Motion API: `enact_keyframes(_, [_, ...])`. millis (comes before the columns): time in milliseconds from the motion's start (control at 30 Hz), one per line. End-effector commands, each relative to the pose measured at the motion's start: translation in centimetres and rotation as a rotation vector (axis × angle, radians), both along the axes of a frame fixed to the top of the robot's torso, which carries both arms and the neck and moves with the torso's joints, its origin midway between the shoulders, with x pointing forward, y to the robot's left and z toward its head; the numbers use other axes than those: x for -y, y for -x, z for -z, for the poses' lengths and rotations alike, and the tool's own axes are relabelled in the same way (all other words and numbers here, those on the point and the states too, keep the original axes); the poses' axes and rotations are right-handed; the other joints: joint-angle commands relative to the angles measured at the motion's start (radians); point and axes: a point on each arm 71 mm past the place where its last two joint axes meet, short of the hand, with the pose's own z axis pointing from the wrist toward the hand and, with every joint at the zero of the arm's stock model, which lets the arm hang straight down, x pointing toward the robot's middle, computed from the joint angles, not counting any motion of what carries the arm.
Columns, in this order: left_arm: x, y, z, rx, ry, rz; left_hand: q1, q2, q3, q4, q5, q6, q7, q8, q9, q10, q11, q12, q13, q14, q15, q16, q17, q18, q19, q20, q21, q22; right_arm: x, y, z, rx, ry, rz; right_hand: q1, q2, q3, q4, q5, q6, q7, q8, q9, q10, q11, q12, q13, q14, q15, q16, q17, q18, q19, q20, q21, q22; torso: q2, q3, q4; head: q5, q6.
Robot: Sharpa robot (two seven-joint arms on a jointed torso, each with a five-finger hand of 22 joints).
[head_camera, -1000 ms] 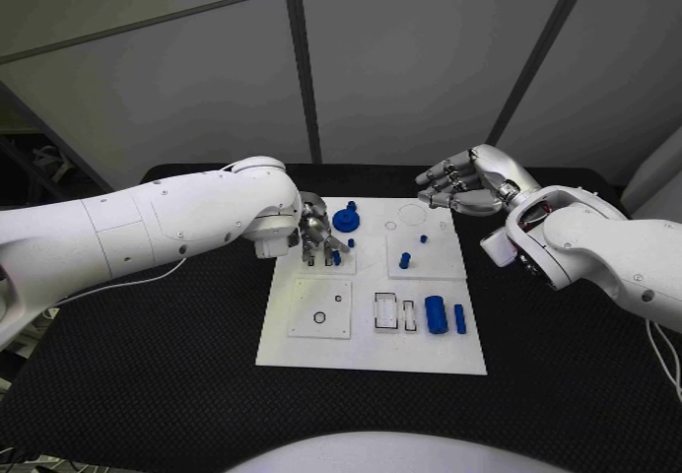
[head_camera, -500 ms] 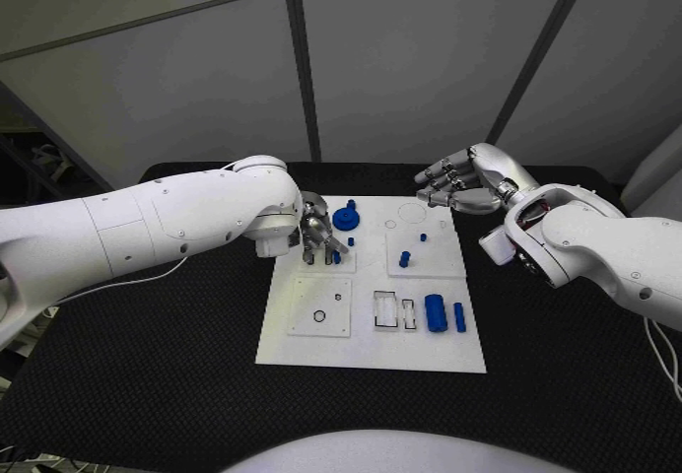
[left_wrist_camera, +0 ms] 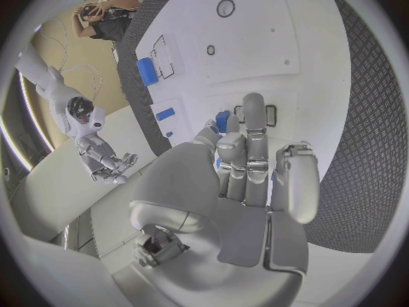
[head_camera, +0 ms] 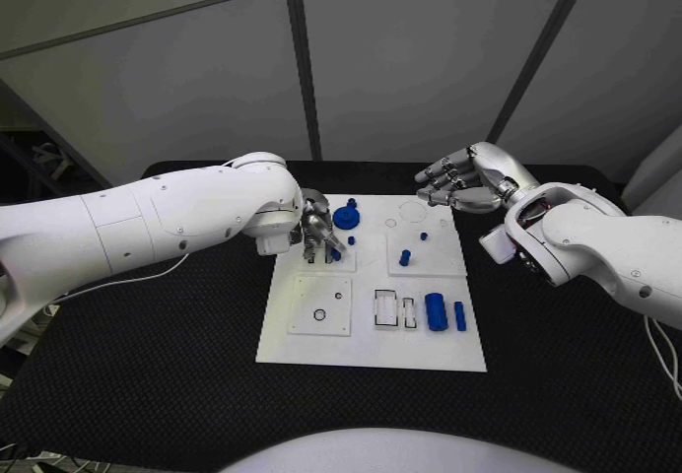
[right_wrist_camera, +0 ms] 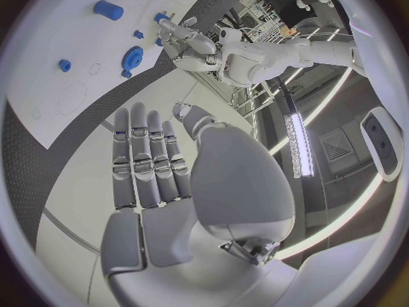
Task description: Assemble the parts on the task board
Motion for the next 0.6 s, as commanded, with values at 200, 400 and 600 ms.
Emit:
enact_keyframes(200, [-0.2, 0.3, 0.1, -0.020, 0.063, -0.022, -0.118, -0.122, 0.439, -0.093, 0.010, -0.010, 0.003, 0.021, 0.035, 0.006, 0.005, -0.019, -0.017, 0.004, -0.003, -0.015, 0.013, -0.019, 0.015, 0.001, -0.004, 0.032, -0.1, -0.1, 0.0, -0.006, 0.006, -0.010, -0.008, 0.004, -0.006, -0.003, 0.005, -0.001, 0.006, -0.005, -0.001, -0.002, 0.008, -0.005, -0.003, -0.001, 0.004, -0.006, -0.001, 0.000, -0.001, 0.007, -0.008, -0.002, 0.000, 0.0002, 0.0007, 0.002, -0.001])
enact_keyframes(400, [-0.9, 0.7, 0.0, -0.021, 0.104, -0.063, -0.199, -0.166, 0.575, -0.127, 0.054, -0.017, 0.001, 0.054, 0.070, 0.013, 0.005, -0.019, -0.019, 0.007, -0.005, -0.020, 0.019, -0.018, 0.013, 0.000, -0.009, 0.029, -0.1, -0.1, 0.0, -0.010, 0.008, -0.010, -0.009, 0.003, -0.007, -0.003, 0.005, -0.002, 0.008, -0.006, -0.001, -0.004, 0.009, -0.006, -0.004, -0.003, 0.006, -0.009, -0.002, 0.000, -0.002, 0.008, -0.011, -0.004, 0.001, 0.0004, 0.0009, 0.004, -0.002])
enact_keyframes(600, [-1.3, 1.2, -0.2, -0.008, 0.129, -0.091, -0.217, -0.175, 0.609, -0.145, 0.072, -0.021, 0.000, 0.067, 0.083, 0.014, 0.004, -0.025, -0.027, 0.008, -0.006, -0.023, 0.021, -0.018, 0.013, -0.002, -0.011, 0.028, 0.0, -0.2, 0.1, -0.013, 0.010, -0.009, -0.009, 0.004, -0.007, -0.003, 0.005, -0.003, 0.008, -0.006, -0.001, -0.004, 0.009, -0.006, -0.005, -0.003, 0.006, -0.010, -0.002, 0.000, -0.002, 0.008, -0.012, -0.005, 0.000, -0.0001, 0.0019, 0.006, -0.002])
